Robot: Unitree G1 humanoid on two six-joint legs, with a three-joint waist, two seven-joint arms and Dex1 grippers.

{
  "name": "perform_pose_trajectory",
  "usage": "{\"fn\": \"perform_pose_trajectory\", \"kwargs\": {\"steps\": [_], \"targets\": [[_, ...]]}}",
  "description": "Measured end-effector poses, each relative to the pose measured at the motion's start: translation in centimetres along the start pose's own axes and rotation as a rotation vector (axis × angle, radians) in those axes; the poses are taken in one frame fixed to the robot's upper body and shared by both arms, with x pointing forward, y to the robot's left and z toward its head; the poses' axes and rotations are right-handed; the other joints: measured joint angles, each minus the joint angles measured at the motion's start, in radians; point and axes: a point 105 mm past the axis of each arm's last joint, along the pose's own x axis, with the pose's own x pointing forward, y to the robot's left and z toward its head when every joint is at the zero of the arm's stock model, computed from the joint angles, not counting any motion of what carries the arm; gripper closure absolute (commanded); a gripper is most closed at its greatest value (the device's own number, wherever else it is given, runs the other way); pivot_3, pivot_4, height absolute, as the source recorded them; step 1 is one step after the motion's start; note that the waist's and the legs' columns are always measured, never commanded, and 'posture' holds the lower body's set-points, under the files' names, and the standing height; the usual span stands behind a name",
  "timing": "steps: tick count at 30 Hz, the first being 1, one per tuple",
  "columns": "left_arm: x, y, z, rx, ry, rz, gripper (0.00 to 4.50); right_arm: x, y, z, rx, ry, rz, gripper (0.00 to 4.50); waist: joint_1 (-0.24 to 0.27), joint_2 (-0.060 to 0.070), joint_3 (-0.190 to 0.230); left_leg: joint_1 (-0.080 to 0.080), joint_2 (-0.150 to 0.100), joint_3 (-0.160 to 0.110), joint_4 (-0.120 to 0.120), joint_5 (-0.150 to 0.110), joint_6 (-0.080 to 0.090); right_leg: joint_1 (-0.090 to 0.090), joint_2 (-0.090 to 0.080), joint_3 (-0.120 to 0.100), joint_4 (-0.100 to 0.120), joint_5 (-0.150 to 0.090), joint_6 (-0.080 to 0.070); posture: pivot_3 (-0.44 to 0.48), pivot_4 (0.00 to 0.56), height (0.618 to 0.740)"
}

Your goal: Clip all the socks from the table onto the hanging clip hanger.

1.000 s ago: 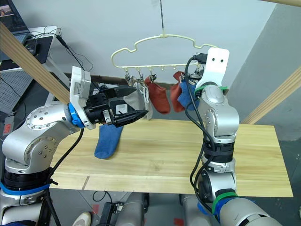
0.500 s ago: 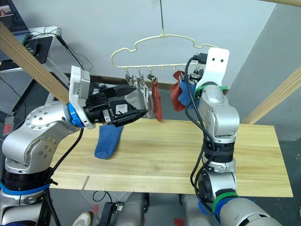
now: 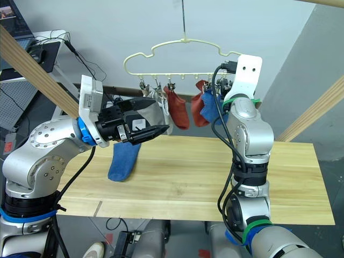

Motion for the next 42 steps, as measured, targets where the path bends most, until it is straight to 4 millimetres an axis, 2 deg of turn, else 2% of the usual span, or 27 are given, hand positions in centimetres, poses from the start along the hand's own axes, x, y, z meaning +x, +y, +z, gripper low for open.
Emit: {"fn": "perform_pose_trajectory", "kwargs": {"steps": [16,19,22,26,35,39,42], "targets": [[0.0,0.2,0.0,0.002,0.002,0.022,0.00,0.9,0.5,0.3,-0.002,-0.008,0.008,1.66,0.001,0.000,0.000,0.001,0.000,0.000,0.000,0.000,0.000,0.000,0.000,0.000,0.001,0.000,0.000,0.079,0.274,0.740],[0.0,0.3,0.0,0.002,0.003,0.024,0.00,1.0,0.5,0.3,-0.002,-0.010,0.008,2.24,0.001,0.000,0.000,0.001,0.000,0.000,0.000,0.000,0.000,0.000,0.000,0.000,0.001,0.000,0.000,0.079,0.277,0.740],[0.0,0.3,0.0,0.003,0.003,0.028,0.00,1.0,0.5,0.3,-0.002,-0.012,0.006,3.34,0.001,0.000,0.000,0.001,0.000,0.000,0.000,0.000,0.000,0.000,0.000,0.000,0.001,0.000,0.000,0.078,0.278,0.740],[0.0,0.3,0.0,0.003,0.003,0.029,0.00,1.0,0.4,0.3,-0.003,-0.013,0.003,4.45,0.001,0.000,0.000,0.001,0.000,0.000,0.000,0.000,0.000,0.000,0.000,0.000,0.002,0.000,0.000,0.075,0.278,0.740],[-0.2,0.5,-0.6,-0.026,0.037,0.046,0.00,1.0,0.1,0.5,-0.010,-0.017,-0.015,4.48,0.001,0.000,0.000,0.001,0.000,0.000,0.000,0.000,0.000,0.000,0.000,0.000,0.002,0.000,0.000,0.069,0.282,0.740],[-0.9,0.9,-3.0,-0.080,0.167,0.100,0.00,1.1,-0.1,0.6,-0.012,-0.020,-0.023,4.48,0.000,0.000,0.000,0.001,0.000,0.000,0.000,0.000,0.000,0.000,0.000,0.000,0.002,0.000,0.000,0.066,0.287,0.740],[-1.8,1.4,-5.7,-0.160,0.247,0.183,0.00,1.1,-0.1,0.6,-0.012,-0.019,-0.023,4.48,0.000,0.000,0.000,0.001,0.000,0.000,0.000,0.000,0.000,0.000,0.000,0.000,0.002,0.000,0.000,0.063,0.289,0.740]]}}
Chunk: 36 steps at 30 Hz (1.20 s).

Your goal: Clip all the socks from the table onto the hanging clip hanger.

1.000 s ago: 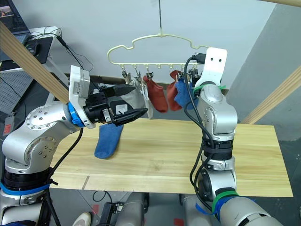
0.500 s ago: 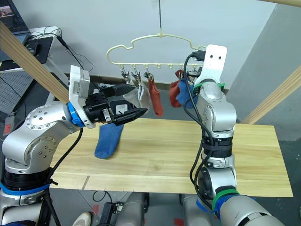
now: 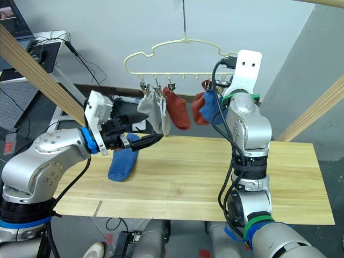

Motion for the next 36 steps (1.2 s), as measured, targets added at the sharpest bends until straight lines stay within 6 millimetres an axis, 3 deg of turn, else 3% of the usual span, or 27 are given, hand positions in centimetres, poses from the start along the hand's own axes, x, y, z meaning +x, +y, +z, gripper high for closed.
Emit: {"fn": "perform_pose_trajectory", "kwargs": {"steps": [9,15,22,36], "targets": [[-1.6,2.3,-7.0,-0.075,0.179,0.168,0.00,-0.3,-0.2,0.2,-0.005,0.007,-0.002,4.48,0.000,0.000,0.000,0.000,0.000,0.000,0.000,0.000,0.000,0.000,0.000,0.000,0.000,0.000,0.000,0.044,0.301,0.740],[-2.9,6.0,-10.6,-0.034,0.278,0.388,0.00,-0.6,-0.3,0.4,-0.005,0.009,-0.005,4.48,0.000,0.000,0.000,0.001,0.000,0.001,0.000,0.000,0.000,0.000,0.000,0.001,0.000,0.000,0.000,0.038,0.314,0.740],[-2.4,8.2,-12.6,-0.035,0.294,0.449,0.00,-0.8,-0.3,0.5,-0.009,0.015,-0.005,4.48,0.000,0.000,0.000,0.000,0.000,0.002,-0.001,0.000,0.000,0.000,0.000,0.001,-0.001,0.000,0.000,0.021,0.322,0.740],[-0.1,10.6,-14.7,-0.055,0.357,0.473,0.00,-1.4,-0.6,0.8,-0.021,0.018,-0.012,4.48,-0.009,0.000,0.000,0.000,0.000,0.002,-0.001,0.000,0.000,0.000,0.000,0.001,0.000,0.000,0.000,-0.011,0.327,0.740]]}}
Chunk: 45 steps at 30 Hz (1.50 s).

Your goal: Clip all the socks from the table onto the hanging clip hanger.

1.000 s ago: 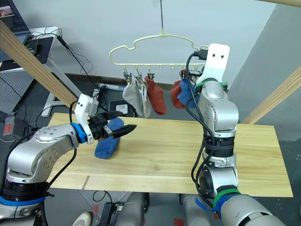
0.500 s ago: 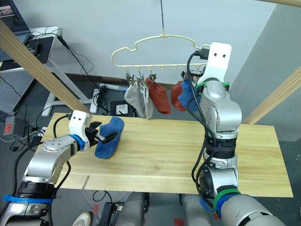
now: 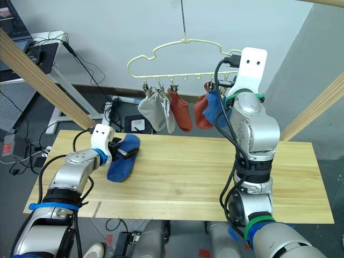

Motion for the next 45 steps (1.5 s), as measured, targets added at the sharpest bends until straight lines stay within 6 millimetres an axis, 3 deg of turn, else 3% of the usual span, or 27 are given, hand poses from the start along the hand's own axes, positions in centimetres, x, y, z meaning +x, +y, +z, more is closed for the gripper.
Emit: {"fn": "perform_pose_trajectory", "kwargs": {"steps": [8,23,32,37,40,45], "targets": [[0.3,0.1,-0.3,-0.043,0.051,-0.004,0.00,-0.1,0.0,0.0,-0.002,0.002,0.000,4.48,-0.009,0.000,0.000,0.001,0.000,0.000,0.000,0.000,0.000,0.000,0.000,0.000,0.001,0.000,0.000,-0.008,0.329,0.740],[0.3,-0.6,-0.4,-0.032,0.066,-0.029,4.47,-0.2,-0.1,0.0,-0.005,0.004,-0.001,4.50,-0.014,0.000,0.000,0.002,0.000,0.000,0.000,0.000,0.000,0.001,0.000,0.001,0.001,0.000,0.000,-0.007,0.325,0.740],[-0.2,-1.3,-0.7,-0.037,0.066,-0.050,4.47,-0.2,0.0,0.0,-0.006,0.004,0.001,4.50,-0.015,0.000,0.000,0.002,0.000,0.000,0.000,0.000,0.000,0.001,0.000,0.001,0.001,0.000,0.000,-0.007,0.325,0.740],[-0.6,-4.4,-0.3,-0.106,0.030,-0.201,4.47,-0.2,-0.1,-0.1,-0.004,0.010,0.001,4.50,-0.012,0.000,0.000,0.001,0.000,0.000,0.000,0.000,0.000,0.001,0.000,0.001,0.000,0.000,0.000,-0.007,0.334,0.740],[-1.0,-7.1,2.0,-0.131,-0.055,-0.327,4.47,-0.2,0.0,-0.2,-0.003,0.019,0.005,4.50,-0.008,0.000,0.000,0.001,0.000,0.000,0.000,0.000,0.000,0.001,0.000,0.000,-0.001,0.000,0.000,-0.007,0.334,0.740],[-1.6,-9.9,7.1,-0.096,-0.194,-0.443,4.47,-0.2,0.1,-0.3,0.007,0.024,0.014,4.50,-0.011,0.000,0.000,0.001,0.000,0.000,0.000,0.000,0.000,0.001,0.000,0.001,-0.001,0.000,0.000,-0.007,0.334,0.740]]}}
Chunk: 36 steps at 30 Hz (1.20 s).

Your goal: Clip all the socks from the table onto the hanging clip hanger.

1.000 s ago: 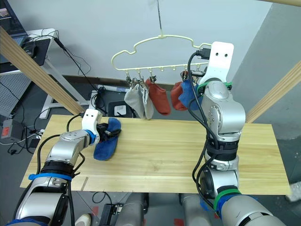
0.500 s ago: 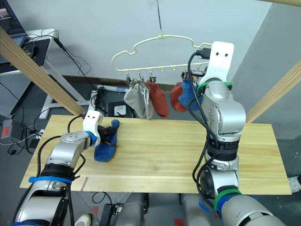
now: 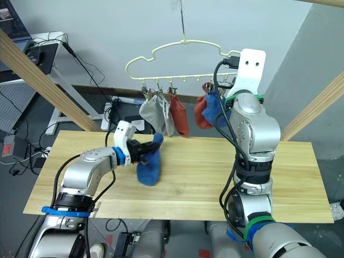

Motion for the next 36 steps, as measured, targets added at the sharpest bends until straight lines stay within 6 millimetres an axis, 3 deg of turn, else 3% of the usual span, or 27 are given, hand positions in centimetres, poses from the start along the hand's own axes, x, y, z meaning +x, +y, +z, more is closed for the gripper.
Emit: {"fn": "perform_pose_trajectory", "kwargs": {"steps": [8,13,21,30,36], "targets": [[2.4,-5.4,5.5,0.048,-0.121,-0.239,4.47,0.0,0.0,1.0,0.024,-0.015,0.000,4.50,-0.004,0.000,0.000,0.000,0.000,0.000,-0.001,0.000,0.000,0.000,0.000,0.000,-0.002,0.000,0.000,-0.027,0.331,0.740],[3.5,-7.8,7.7,0.088,-0.170,-0.341,4.47,0.0,0.2,1.1,0.029,-0.012,0.005,4.50,-0.005,0.000,0.000,0.000,0.000,0.000,-0.001,0.000,0.000,0.000,0.000,0.000,-0.003,0.000,0.000,-0.034,0.331,0.740],[6.8,-9.6,9.9,0.111,-0.225,-0.409,4.47,-0.1,0.4,1.7,0.050,-0.005,0.010,4.50,-0.006,0.000,0.000,-0.001,0.000,0.000,-0.001,0.000,0.000,0.000,0.000,0.000,-0.004,0.000,0.000,-0.059,0.333,0.740],[10.1,-10.0,10.0,0.111,-0.231,-0.406,4.47,-0.2,0.4,1.7,0.066,0.011,0.012,4.50,-0.008,0.000,0.000,-0.003,0.000,0.000,-0.002,0.000,0.000,-0.001,0.000,0.000,-0.007,0.000,0.000,-0.073,0.336,0.740],[11.1,-10.1,10.8,0.117,-0.255,-0.401,4.47,-0.3,0.4,1.7,0.073,0.017,0.010,4.50,-0.009,0.000,0.000,-0.004,0.000,0.000,-0.002,0.000,0.001,-0.001,0.000,0.000,-0.009,0.000,0.000,-0.075,0.336,0.740]]}}
